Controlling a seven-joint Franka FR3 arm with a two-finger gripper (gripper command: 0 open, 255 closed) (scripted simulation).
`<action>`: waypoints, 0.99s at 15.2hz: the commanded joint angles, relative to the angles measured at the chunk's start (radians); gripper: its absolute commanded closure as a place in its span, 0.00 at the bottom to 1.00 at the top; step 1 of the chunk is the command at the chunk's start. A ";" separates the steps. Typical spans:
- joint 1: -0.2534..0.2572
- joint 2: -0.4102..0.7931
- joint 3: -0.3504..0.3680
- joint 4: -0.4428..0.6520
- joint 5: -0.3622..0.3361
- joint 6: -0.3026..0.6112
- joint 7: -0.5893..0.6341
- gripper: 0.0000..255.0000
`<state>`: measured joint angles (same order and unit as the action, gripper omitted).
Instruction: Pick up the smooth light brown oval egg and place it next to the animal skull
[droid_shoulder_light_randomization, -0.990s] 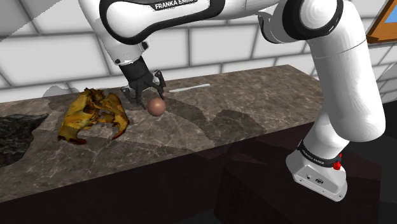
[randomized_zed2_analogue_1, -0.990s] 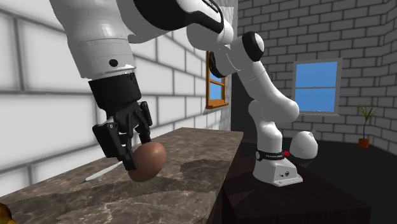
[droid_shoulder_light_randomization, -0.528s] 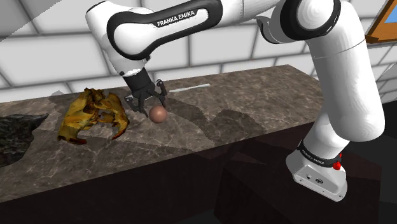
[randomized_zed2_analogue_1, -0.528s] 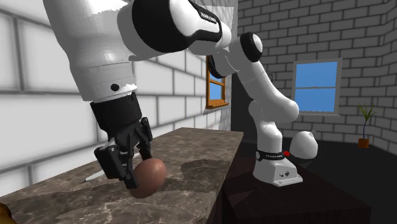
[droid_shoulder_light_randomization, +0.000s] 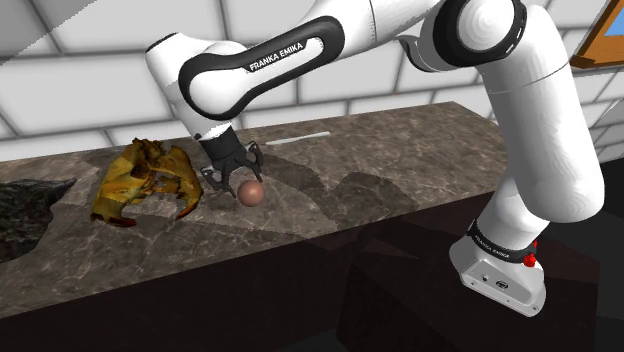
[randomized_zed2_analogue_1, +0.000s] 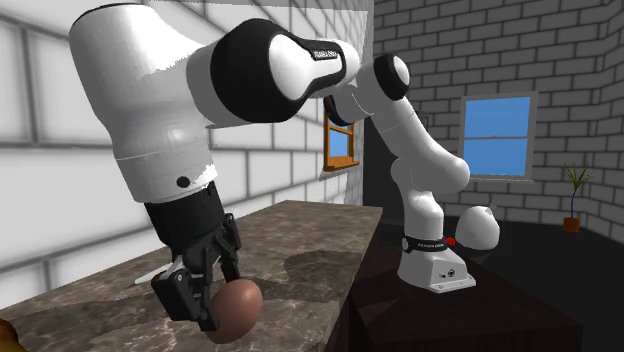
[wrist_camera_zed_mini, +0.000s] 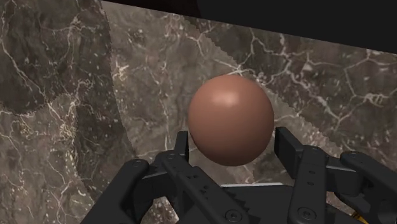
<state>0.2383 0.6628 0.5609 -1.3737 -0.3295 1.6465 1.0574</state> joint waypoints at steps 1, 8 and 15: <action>-0.001 0.006 -0.002 -0.015 -0.004 0.020 0.002 1.00; 0.000 0.042 -0.014 -0.054 -0.021 0.091 0.013 1.00; 0.001 0.059 -0.019 -0.066 -0.029 0.118 0.018 1.00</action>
<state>0.2391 0.7145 0.5455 -1.4394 -0.3569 1.7653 1.0745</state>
